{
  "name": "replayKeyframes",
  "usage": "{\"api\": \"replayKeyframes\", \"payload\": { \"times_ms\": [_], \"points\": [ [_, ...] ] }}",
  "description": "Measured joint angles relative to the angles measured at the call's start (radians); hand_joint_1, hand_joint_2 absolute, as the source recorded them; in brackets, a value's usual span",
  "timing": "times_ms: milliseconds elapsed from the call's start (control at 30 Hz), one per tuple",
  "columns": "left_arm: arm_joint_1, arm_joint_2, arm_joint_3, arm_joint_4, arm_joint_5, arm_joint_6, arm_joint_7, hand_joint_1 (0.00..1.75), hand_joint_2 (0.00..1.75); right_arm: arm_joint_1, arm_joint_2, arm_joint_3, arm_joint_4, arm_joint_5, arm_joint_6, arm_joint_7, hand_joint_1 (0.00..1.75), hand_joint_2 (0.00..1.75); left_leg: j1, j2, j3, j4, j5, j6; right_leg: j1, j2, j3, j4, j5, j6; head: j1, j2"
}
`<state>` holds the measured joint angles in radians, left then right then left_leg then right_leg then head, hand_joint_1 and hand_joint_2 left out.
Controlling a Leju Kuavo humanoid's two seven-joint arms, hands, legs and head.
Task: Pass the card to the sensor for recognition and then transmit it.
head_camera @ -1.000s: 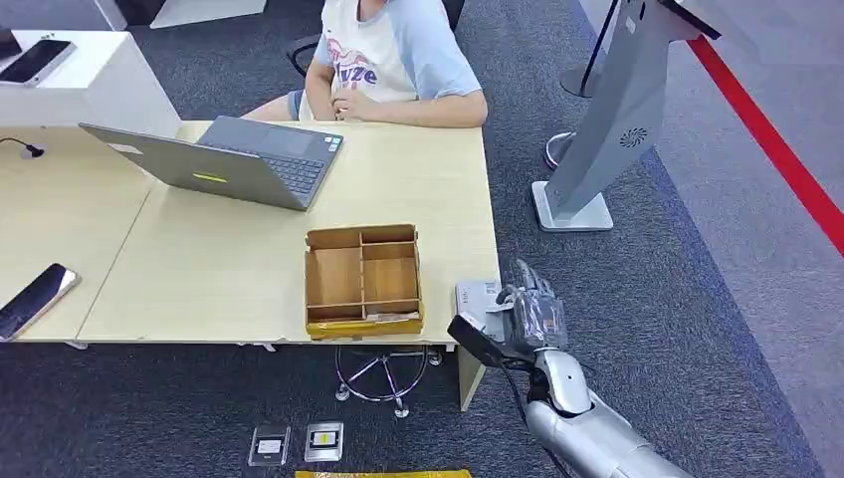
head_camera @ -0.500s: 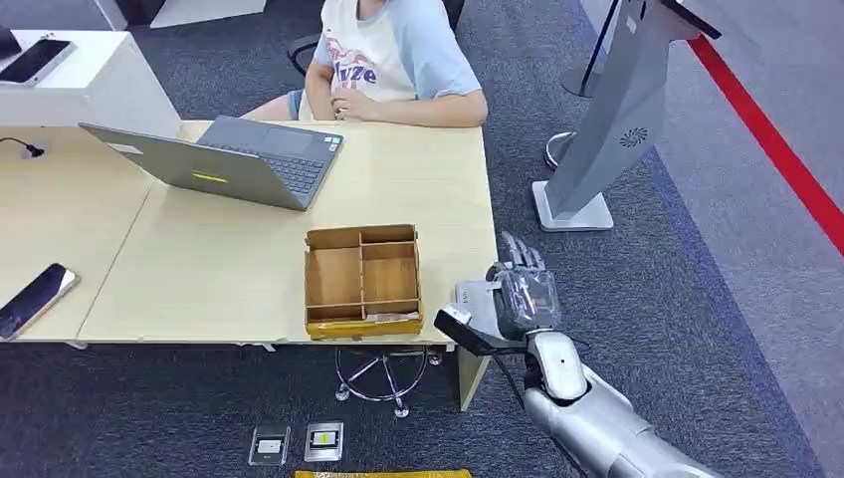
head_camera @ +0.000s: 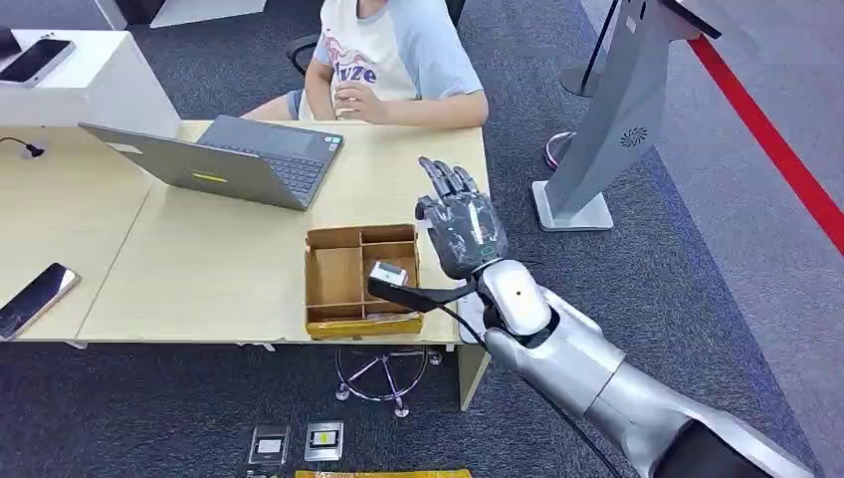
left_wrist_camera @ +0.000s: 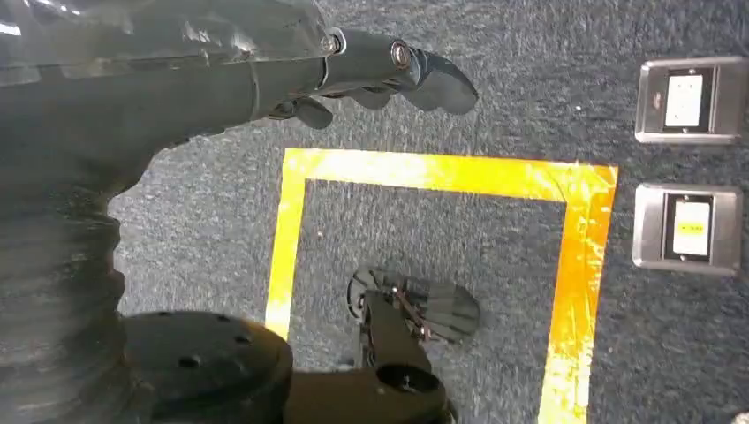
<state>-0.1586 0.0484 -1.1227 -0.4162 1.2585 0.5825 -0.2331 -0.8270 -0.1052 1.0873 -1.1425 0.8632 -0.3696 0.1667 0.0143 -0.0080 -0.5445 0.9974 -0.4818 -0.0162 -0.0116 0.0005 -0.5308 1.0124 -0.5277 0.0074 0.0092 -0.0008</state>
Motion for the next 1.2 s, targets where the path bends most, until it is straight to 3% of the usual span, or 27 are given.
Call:
{"api": "replayKeyframes", "payload": {
  "times_ms": [333, 533, 967, 1000, 1033, 1067, 1100, 1133, 1200],
  "points": [
    [0.002, -0.001, 0.0, -0.022, -0.002, -0.004, 0.015, 0.0, 1.75, -0.09, 0.098, 0.091, 0.141, -0.068, 0.055, -0.03, 1.75, 1.75, 0.0, -0.001, -0.001, 0.0, 0.0, 0.0, 0.0, -0.001, 0.0, 0.0, 0.0, 0.0, 0.0, 0.0],
    [0.003, 0.0, 0.0, -0.026, 0.009, -0.003, 0.017, 0.0, 1.75, -0.134, 0.133, 0.124, 0.249, -0.087, 0.09, -0.022, 1.75, 1.75, 0.0, -0.001, -0.001, 0.0, 0.0, 0.0, 0.0, -0.001, 0.0, 0.0, 0.0, 0.0, 0.0, 0.0],
    [-0.007, -0.003, 0.0, -0.028, -0.005, -0.019, 0.024, 0.0, 1.75, -0.184, 0.18, 0.164, 0.399, -0.097, 0.09, -0.024, 1.75, 1.75, 0.0, 0.0, -0.001, 0.0, 0.0, 0.0, 0.0, 0.0, -0.001, 0.0, 0.0, 0.0, 0.0, 0.0],
    [-0.008, -0.003, 0.0, -0.028, -0.006, -0.019, 0.024, 0.0, 1.75, -0.185, 0.181, 0.165, 0.404, -0.097, 0.09, -0.024, 0.31, 1.75, 0.0, 0.0, -0.001, 0.0, 0.0, 0.0, 0.0, 0.0, -0.001, 0.0, 0.0, 0.0, 0.0, 0.0],
    [-0.008, -0.003, 0.0, -0.028, -0.008, -0.019, 0.024, 0.0, 1.75, -0.186, 0.182, 0.166, 0.408, -0.097, 0.088, -0.024, 0.31, 1.75, 0.0, 0.0, -0.001, 0.0, 0.0, 0.0, 0.0, 0.0, -0.001, 0.0, 0.0, 0.0, 0.0, 0.0],
    [-0.009, -0.004, 0.0, -0.027, -0.012, -0.019, 0.024, 0.0, 1.75, -0.186, 0.183, 0.168, 0.414, -0.097, 0.084, -0.023, 0.0, 1.75, 0.0, 0.0, -0.001, 0.0, 0.0, 0.0, 0.0, 0.0, -0.001, 0.0, 0.0, 0.0, 0.0, 0.0],
    [-0.011, -0.005, 0.0, -0.027, -0.014, -0.019, 0.024, 0.0, 1.75, -0.186, 0.185, 0.171, 0.42, -0.097, 0.075, -0.018, 0.0, 1.75, 0.0, 0.0, -0.001, 0.0, 0.0, 0.0, 0.0, 0.0, -0.001, 0.0, 0.0, 0.0, 0.0, 0.0],
    [-0.012, -0.005, 0.0, -0.027, -0.016, -0.019, 0.024, 0.0, 1.75, -0.186, 0.186, 0.174, 0.423, -0.097, 0.066, -0.015, 0.0, 0.0, 0.0, 0.0, 0.0, 0.0, 0.0, 0.0, 0.0, 0.0, -0.001, 0.0, 0.0, 0.0, 0.0, 0.0],
    [-0.015, -0.005, 0.0, -0.027, -0.023, -0.019, 0.024, 0.0, 1.75, -0.186, 0.186, 0.179, 0.429, -0.093, 0.043, -0.006, 0.0, 0.0, 0.0, 0.0, -0.001, 0.0, 0.0, 0.0, 0.0, 0.0, -0.001, 0.0, 0.0, 0.0, 0.0, 0.0]
  ]
}}
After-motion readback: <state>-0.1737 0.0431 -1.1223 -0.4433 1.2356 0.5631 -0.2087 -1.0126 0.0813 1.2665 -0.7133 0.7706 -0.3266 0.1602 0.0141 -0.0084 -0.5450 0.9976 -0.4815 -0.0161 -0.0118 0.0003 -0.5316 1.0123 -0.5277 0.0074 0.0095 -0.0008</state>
